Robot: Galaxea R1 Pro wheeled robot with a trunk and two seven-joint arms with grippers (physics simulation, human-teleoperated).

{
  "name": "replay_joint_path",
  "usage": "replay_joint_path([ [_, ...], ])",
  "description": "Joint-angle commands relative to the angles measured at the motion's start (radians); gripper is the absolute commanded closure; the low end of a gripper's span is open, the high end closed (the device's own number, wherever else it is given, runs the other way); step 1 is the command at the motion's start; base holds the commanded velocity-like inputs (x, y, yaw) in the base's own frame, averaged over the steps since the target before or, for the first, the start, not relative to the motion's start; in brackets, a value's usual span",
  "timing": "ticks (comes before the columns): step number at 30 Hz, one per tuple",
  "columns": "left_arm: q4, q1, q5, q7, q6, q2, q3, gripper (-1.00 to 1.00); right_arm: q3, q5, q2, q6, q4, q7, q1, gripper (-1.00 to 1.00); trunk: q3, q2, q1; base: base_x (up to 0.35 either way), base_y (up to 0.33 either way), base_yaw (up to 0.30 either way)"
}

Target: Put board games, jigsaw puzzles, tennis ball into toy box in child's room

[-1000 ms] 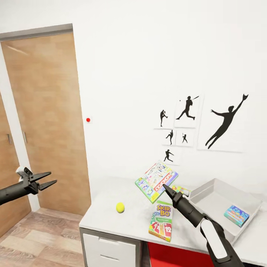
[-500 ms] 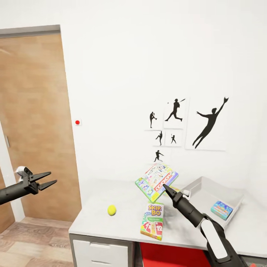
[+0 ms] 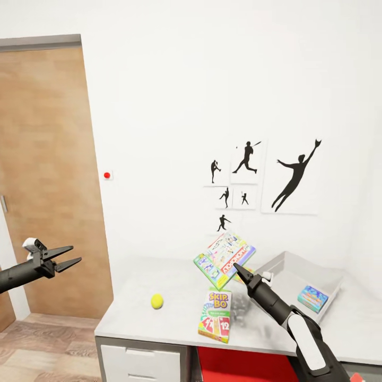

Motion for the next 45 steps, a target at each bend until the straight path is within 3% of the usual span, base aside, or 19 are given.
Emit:
replay_joint_path([
  [1,0.000,0.000,0.000,-0.004,0.011,0.000,0.000,-1.00,-0.001,-0.007,-0.002,0.008,0.000,0.001,0.000,1.00,-0.002,-0.001,0.000,0.000,0.000,0.000],
  [45,0.000,0.000,0.000,-0.004,0.010,0.001,0.000,-1.00,-0.004,-0.008,-0.007,0.005,0.037,0.001,0.000,1.00,-0.054,-0.001,0.000,0.000,0.000,-0.094],
])
